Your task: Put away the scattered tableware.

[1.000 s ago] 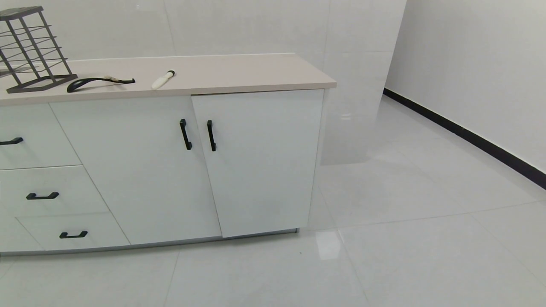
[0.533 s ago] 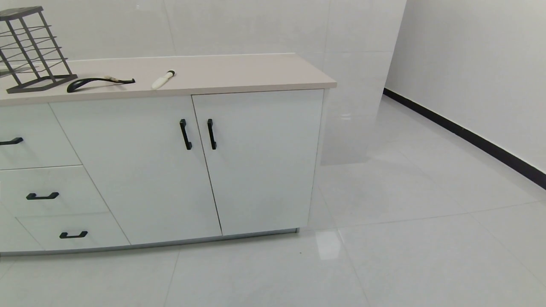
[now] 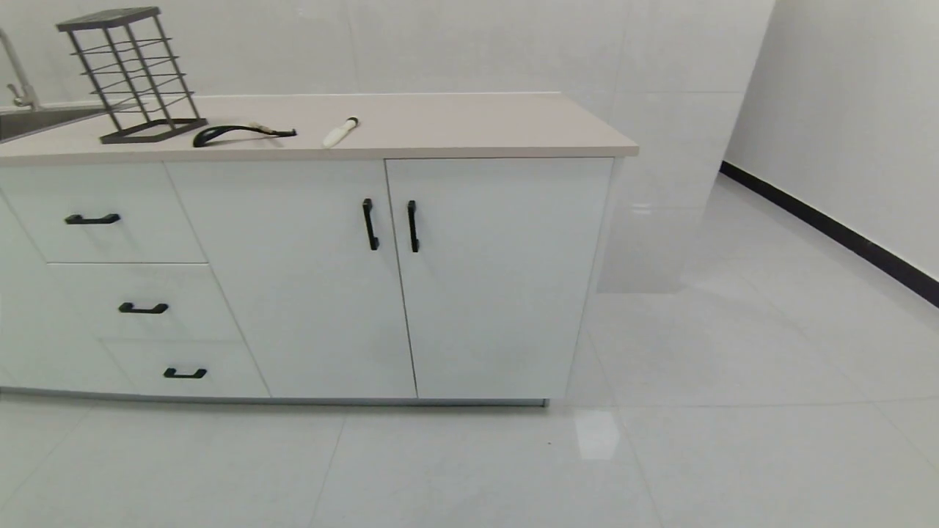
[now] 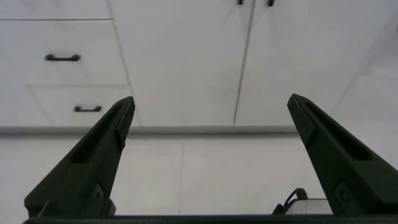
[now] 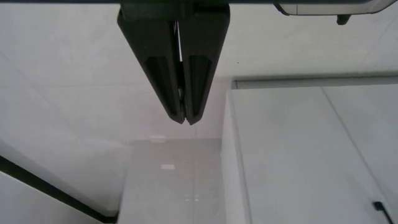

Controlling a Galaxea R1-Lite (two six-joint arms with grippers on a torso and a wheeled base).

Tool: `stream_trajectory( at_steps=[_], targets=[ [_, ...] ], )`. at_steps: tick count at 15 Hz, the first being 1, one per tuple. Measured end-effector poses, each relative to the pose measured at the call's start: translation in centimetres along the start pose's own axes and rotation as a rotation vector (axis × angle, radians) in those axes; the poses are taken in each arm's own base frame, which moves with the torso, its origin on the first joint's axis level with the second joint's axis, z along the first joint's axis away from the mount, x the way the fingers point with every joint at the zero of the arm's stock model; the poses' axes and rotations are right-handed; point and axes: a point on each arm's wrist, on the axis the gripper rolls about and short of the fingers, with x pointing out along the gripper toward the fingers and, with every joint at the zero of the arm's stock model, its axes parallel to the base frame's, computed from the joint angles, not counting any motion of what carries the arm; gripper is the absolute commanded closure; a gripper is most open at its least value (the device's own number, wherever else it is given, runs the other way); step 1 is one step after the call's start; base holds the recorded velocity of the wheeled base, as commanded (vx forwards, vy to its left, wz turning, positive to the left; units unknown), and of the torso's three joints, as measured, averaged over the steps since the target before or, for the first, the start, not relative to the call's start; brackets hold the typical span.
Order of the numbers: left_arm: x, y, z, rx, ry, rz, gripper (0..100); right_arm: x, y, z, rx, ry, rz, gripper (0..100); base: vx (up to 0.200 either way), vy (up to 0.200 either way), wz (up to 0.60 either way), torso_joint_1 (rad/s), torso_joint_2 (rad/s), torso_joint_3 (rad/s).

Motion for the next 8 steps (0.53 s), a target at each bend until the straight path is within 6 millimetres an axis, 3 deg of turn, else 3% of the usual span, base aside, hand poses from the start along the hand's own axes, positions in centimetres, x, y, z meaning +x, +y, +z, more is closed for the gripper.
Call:
stream_trajectory(
  at_steps=[2,3,8],
  targets=[
    [0.0,0.0,0.0,-0.002,0.0,0.0,0,0.0,0.0,0.02,0.0,-0.001,0.0,100,0.0,0.0,0.6,0.0,0.0,0.0],
    [0.0,0.0,0.0,-0.003,0.0,0.0,0,0.0,0.0,0.02,0.0,-0.001,0.0,100,0.0,0.0,0.0,0.0,0.0,0.0],
    [0.0,0.0,0.01,-0.004,-0.001,0.0,0,0.0,0.0,0.01,0.003,0.0,0.0,100,0.2,0.0,0.0,0.001,0.0,0.002]
  ],
)
